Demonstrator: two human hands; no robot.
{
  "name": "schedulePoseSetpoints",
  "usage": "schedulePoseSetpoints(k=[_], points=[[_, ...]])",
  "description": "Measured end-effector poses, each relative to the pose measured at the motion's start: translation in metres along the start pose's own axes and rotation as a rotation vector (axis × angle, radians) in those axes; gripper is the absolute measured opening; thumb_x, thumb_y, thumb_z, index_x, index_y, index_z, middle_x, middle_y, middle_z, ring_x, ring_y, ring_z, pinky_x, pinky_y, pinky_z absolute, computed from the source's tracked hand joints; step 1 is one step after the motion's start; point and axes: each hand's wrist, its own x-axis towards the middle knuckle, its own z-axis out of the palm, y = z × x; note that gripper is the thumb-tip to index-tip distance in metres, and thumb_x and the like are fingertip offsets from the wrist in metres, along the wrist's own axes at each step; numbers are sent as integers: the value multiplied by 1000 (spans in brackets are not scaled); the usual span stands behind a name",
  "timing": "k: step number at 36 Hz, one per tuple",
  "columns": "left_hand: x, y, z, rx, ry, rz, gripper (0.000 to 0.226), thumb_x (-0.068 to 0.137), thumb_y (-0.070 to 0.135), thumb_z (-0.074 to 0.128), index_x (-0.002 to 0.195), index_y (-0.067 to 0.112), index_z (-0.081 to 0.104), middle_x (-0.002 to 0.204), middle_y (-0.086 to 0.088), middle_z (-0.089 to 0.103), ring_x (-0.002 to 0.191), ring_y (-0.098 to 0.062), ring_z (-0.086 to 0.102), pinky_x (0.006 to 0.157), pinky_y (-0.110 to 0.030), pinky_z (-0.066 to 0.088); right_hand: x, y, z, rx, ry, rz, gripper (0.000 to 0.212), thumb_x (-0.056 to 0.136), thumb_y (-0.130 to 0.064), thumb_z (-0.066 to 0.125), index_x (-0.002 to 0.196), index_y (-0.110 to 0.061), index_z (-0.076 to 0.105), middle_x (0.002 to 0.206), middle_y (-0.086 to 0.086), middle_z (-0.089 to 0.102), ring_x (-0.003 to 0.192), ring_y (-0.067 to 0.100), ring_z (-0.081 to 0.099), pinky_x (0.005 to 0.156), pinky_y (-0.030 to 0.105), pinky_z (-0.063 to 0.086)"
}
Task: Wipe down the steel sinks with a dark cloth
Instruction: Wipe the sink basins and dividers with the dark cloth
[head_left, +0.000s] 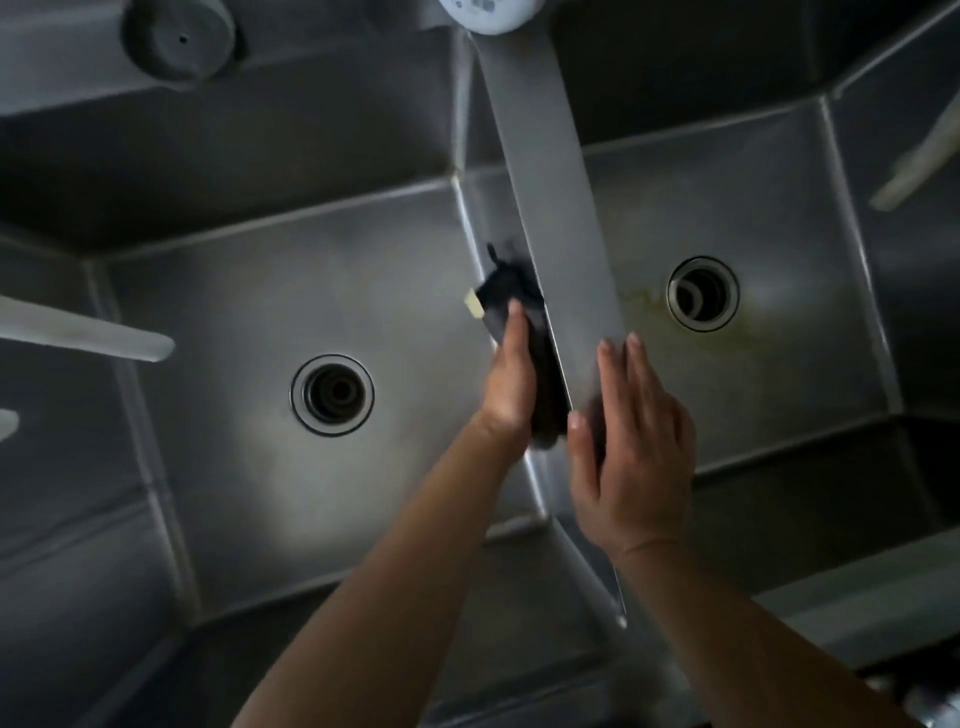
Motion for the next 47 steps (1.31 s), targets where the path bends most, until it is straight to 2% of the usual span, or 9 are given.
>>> schedulePoseSetpoints(k=[7,13,18,21,25,29,36,40,47], points=[[83,122,4,98,349,374,53,99,53,44,133,14,56,129,-10,63,121,-28,58,103,-34,44,0,3,2,0,-34,7,61,103,-48,22,155,-18,30,163,9,24,143,27,39,106,54,38],[126,137,-6,189,343,337,59,100,53,44,148,18,41,144,-8,51,131,-28,49,110,-36,39,0,5,5,6,-4,1,62,102,-51,23,154,-18,32,163,9,26,140,29,43,105,54,39],[100,104,3,201,171,251,67,96,66,35,137,15,49,113,-18,66,75,-23,67,50,-23,51,2,7,6,4,-7,-9,64,102,-53,19,156,-19,26,164,8,21,142,28,41,105,55,39],[82,81,4,199,72,270,73,98,64,32,144,8,43,140,-25,51,114,-37,60,87,-43,58,2,7,6,0,5,-15,63,102,-50,20,156,-18,26,164,9,21,141,28,41,105,55,38],[37,43,-5,175,-23,309,72,98,63,34,149,12,36,151,-19,41,141,-37,35,119,-53,24,1,6,7,7,33,-18,62,102,-47,24,155,-16,30,163,10,24,140,29,42,104,55,39],[-24,-16,-24,218,-26,225,83,76,78,50,143,29,48,143,15,52,135,-4,44,120,-39,26,1,5,7,4,33,-11,63,100,-47,26,155,-17,30,164,9,22,142,27,39,105,54,38],[-84,-88,-41,207,-125,123,36,74,78,56,101,57,68,120,33,62,130,7,45,113,-24,27,0,5,9,-17,36,-6,62,98,-44,29,156,-20,28,165,6,20,145,24,35,108,51,36],[-111,-91,-41,307,-88,160,42,70,77,52,88,43,69,89,38,67,91,26,56,92,-15,37,0,6,7,65,34,-17,60,99,-41,37,155,-19,31,164,8,21,146,24,33,110,47,34],[-167,-95,-29,524,-58,87,58,70,77,47,107,35,58,123,1,63,107,-10,61,103,-31,43,2,19,-9,588,-148,29,64,95,-47,54,153,-24,36,166,-1,15,151,12,14,113,19,14]])
